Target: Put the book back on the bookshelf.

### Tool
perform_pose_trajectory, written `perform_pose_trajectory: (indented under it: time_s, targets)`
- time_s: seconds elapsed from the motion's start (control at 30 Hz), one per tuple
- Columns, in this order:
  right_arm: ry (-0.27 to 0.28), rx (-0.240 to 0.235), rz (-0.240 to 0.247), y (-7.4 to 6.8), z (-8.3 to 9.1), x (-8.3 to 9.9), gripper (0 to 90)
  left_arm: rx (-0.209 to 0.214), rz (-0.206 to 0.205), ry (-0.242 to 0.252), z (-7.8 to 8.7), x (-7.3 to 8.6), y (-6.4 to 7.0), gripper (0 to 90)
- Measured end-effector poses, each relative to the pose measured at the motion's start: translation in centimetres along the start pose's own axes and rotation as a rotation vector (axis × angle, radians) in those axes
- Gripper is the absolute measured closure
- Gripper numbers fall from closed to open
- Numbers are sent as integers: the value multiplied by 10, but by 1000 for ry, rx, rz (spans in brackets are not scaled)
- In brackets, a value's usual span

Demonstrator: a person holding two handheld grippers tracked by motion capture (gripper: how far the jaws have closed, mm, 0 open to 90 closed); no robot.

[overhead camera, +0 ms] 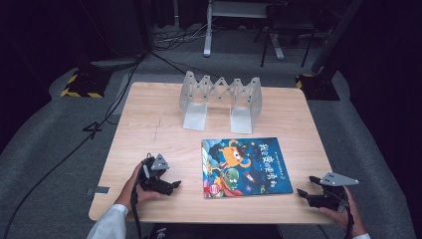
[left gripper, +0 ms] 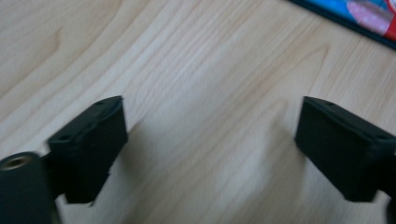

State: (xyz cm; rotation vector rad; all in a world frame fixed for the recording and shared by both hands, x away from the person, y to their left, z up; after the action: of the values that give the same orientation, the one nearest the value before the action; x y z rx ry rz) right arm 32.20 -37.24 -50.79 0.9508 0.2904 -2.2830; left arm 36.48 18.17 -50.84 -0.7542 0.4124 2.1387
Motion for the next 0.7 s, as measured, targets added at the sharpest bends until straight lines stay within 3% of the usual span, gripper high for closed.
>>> perform_pose_trajectory:
  time_s: [0.07, 0.13, 0.2, 0.27, 0.33, 0.47, 0.53, 0.6, 0.7]
  targets:
    - [38, -73, -18, -4, 1, -6, 258, 13, -24, -5, -7, -9, 2, 161]
    - [50, -48, -15, -9, -1, -14, 259, 34, -27, 12, -16, -19, 4, 172]
    - [52, -97, -21, -12, -5, -21, 259, 38, -25, 15, -23, -28, 5, 172]
    - [37, -68, -2, -16, -11, -28, 260, 30, -42, 26, -27, -35, 6, 172]
    - [38, -75, 3, -18, -18, -36, 261, 65, -29, 30, -34, -42, 9, 172]
    - [15, -90, -5, -17, -32, -46, 261, 106, -78, 29, -43, -47, 20, 179]
    - [-3, -94, 7, -15, -39, -50, 251, 122, -77, 32, -44, -48, 23, 190]
    - [-3, -109, -12, -12, -44, -54, 257, 116, -80, 35, -43, -47, 25, 202]
    - [-8, -146, -36, -8, -52, -59, 253, 144, -77, 41, -42, -46, 29, 226]
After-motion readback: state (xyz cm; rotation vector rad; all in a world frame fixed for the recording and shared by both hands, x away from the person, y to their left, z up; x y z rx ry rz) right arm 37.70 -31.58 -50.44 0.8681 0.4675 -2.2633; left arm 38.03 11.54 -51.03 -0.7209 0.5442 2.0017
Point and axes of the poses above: each handheld gripper's, and its own axes: z roughly backward along the jaws, x roughly out of its underside, y roughly to its right, the point moved 1 cm from there along -z, roughly forward along the jaws, and after that the axes turned 3 degrees about -y, right-handed, at the moved point
